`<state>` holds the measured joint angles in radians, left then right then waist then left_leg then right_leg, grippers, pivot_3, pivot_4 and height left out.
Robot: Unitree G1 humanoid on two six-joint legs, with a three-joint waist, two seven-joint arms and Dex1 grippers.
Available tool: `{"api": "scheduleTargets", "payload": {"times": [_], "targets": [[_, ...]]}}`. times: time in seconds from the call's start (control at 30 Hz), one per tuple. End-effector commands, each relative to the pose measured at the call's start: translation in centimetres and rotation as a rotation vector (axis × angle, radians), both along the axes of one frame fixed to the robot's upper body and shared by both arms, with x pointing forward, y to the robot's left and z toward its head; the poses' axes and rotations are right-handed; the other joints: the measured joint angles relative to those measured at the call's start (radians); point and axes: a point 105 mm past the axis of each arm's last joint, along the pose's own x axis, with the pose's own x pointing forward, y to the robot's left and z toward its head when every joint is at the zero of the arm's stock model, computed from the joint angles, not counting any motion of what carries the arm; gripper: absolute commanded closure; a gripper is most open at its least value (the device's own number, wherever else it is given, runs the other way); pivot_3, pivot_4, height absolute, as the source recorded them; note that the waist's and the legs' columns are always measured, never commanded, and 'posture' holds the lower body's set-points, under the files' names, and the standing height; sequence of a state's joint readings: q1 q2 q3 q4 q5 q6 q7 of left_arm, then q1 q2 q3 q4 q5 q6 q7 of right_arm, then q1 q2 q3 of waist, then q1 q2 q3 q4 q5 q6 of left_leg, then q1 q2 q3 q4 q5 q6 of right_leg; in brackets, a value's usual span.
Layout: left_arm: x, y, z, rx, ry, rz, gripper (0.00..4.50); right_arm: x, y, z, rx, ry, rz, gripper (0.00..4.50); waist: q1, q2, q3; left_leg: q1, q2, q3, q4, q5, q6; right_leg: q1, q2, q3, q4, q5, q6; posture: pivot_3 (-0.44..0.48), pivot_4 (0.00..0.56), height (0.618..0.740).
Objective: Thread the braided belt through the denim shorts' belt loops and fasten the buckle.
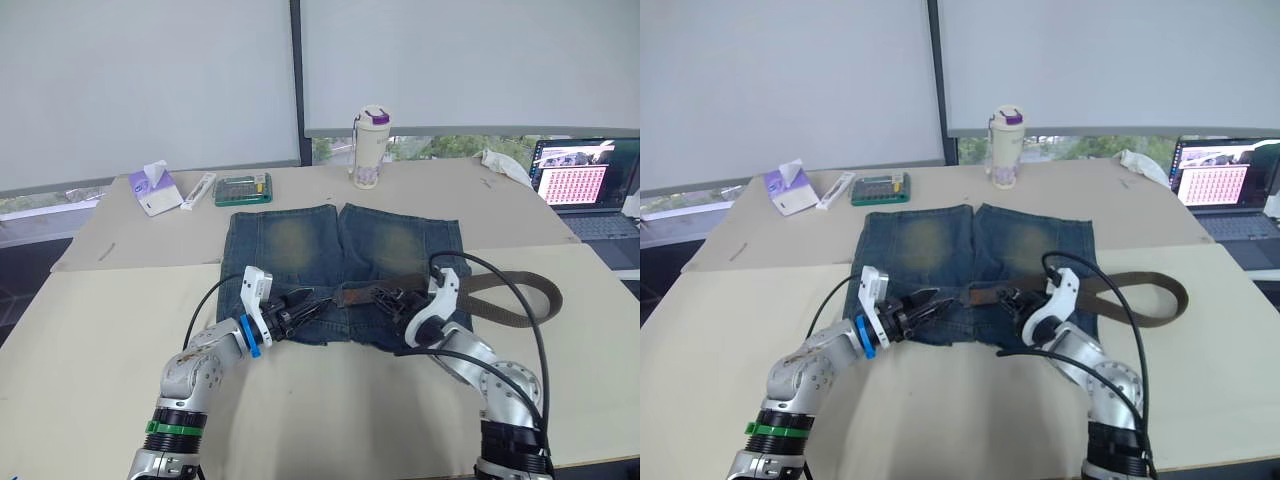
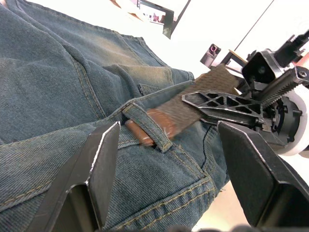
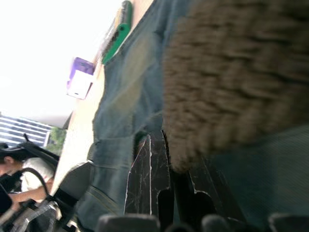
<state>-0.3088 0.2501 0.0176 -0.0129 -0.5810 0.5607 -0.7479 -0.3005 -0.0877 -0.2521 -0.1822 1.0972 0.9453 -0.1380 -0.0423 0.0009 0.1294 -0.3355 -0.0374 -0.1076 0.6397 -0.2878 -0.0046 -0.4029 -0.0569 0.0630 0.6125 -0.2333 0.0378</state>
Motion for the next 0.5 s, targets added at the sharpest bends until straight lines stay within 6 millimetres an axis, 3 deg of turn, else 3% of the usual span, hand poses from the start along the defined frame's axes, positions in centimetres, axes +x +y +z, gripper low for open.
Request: {"api": "scheduleTargets", "payload": {"times": [0.03,0.27,0.5], "targets": [[-0.3,-0.1,0.9,0.000,-0.056,-0.002,1.10,0.7,0.7,0.4,0.005,-0.021,-0.007,4.50,0.001,0.000,0.000,0.000,0.000,0.000,0.000,0.000,0.000,0.000,0.000,0.000,0.000,0.000,0.000,0.000,0.150,0.740],[0.1,0.0,0.4,-0.004,-0.013,0.035,1.10,1.0,2.5,1.0,0.098,-0.052,0.048,4.50,0.000,0.000,0.000,0.000,0.000,0.000,0.000,0.000,0.000,0.000,0.000,0.000,0.000,0.000,0.000,0.000,0.150,0.740],[1.6,0.3,-0.4,-0.152,0.182,0.112,1.10,0.8,3.5,2.3,0.355,-0.094,0.089,4.50,0.000,0.000,0.000,0.000,0.000,-0.001,0.000,0.000,0.000,-0.001,0.000,0.000,0.001,0.000,0.000,0.000,0.150,0.740]]}}
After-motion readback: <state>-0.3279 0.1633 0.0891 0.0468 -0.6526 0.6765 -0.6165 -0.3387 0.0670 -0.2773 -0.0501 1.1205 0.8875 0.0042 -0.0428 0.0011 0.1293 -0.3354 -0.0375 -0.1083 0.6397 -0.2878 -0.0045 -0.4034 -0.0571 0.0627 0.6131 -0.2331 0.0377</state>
